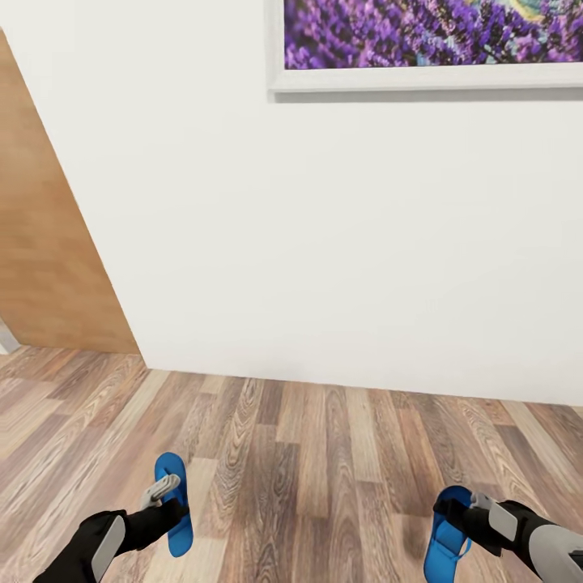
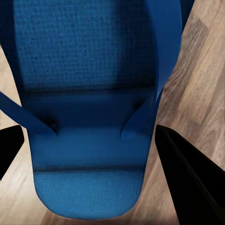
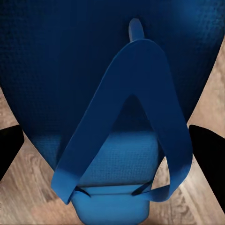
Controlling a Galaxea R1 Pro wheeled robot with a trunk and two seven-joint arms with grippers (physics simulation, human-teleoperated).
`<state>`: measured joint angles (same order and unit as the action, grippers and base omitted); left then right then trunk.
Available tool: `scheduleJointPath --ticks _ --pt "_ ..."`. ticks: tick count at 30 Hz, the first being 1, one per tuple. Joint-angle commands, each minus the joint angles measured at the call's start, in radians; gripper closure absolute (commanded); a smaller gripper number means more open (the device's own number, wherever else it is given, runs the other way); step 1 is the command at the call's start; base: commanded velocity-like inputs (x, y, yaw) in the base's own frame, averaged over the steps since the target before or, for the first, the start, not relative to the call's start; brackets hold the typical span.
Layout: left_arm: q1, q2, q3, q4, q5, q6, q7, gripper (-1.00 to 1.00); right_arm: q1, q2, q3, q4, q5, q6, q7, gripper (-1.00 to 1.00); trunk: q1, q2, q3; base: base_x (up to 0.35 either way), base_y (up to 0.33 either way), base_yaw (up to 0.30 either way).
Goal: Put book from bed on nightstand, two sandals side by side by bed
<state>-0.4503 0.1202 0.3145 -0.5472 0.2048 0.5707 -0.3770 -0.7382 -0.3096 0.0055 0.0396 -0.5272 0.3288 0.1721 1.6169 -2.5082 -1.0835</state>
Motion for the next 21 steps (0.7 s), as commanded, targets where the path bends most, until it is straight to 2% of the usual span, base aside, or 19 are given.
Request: scheduleJointPath --ticks 1,9,16,21 --pt "-0.001 0.000 0.005 0.000 0.003 0.008 -0.004 1.00 -0.001 0.000 0.001 0.002 -0.002 0.001 0.004 1.00 0.000 0.000 -0.001 0.000 -0.022 0.187" --pt "-0.001 0.001 0.006 0.000 0.004 0.008 -0.004 1.00 -0.001 0.000 0.001 0.002 -0.002 0.001 0.004 1.00 0.000 0.000 -0.001 -0.011 -0.007 0.191" --pt "-0.001 0.001 0.006 0.000 0.004 0.008 -0.003 1.00 -0.001 0.000 0.001 0.002 -0.001 0.000 0.003 1.00 0.000 0.000 -0.001 -0.160 -0.001 0.190" --pt "-0.001 0.001 0.006 0.000 0.004 0.008 -0.003 1.00 -0.001 0.001 0.001 0.003 0.001 0.000 0.003 1.00 0.000 0.000 -0.001 -0.051 0.000 0.185"
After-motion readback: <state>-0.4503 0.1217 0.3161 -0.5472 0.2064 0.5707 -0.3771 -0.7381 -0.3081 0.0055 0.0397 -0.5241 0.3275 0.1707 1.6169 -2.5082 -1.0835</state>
